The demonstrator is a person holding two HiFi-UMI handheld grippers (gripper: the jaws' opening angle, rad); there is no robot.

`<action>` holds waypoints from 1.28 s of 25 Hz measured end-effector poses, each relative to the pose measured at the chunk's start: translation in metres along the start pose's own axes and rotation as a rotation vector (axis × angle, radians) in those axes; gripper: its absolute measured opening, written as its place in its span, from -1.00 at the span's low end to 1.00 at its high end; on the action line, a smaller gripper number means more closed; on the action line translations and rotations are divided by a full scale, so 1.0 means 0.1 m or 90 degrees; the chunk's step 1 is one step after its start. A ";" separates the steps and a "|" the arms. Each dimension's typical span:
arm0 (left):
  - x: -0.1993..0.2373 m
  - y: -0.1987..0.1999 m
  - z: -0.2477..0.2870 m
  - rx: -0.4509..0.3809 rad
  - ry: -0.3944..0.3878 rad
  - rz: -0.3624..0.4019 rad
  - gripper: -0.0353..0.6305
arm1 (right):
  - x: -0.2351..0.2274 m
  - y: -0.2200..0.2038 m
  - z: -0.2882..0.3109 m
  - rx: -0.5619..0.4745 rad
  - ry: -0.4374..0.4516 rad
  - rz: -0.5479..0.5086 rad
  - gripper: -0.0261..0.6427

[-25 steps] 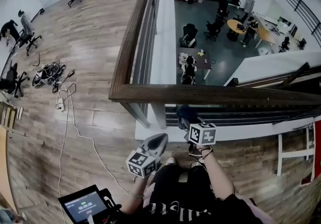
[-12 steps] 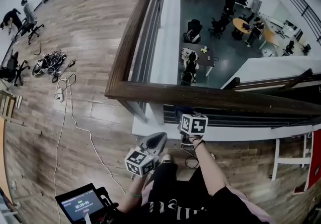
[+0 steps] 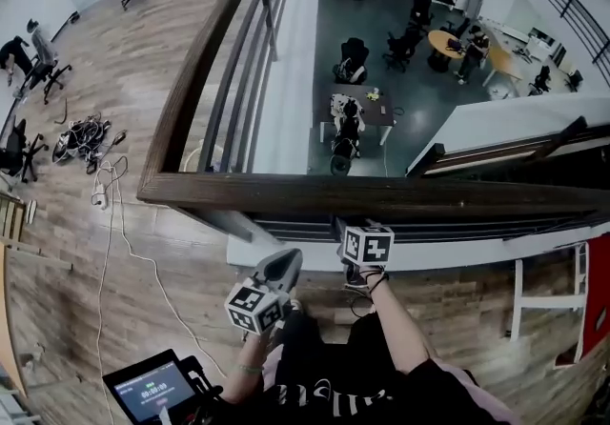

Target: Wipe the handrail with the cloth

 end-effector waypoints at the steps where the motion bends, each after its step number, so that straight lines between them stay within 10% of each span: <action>1: -0.16 -0.14 0.20 0.001 0.003 0.006 -0.88 | -0.30 -0.10 -0.09 -0.006 -0.002 0.001 -0.61; 18: -2.65 -1.24 2.64 0.046 -0.061 0.032 -0.89 | -4.22 -0.35 -1.89 -0.077 -0.081 0.056 -0.61; 32: -3.28 -1.22 3.03 0.111 -0.123 0.062 -0.88 | -6.34 -0.20 -3.07 -0.093 -0.238 0.055 -0.61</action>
Point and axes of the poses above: the fingertips, and each gripper's own axes: z forward along the fingers, x to its left, y out of its top, the point moved 1 cm from there along -z, backward along the fingers, and after that the axes turned 4 degrees about -z, right-handed, at the moved point
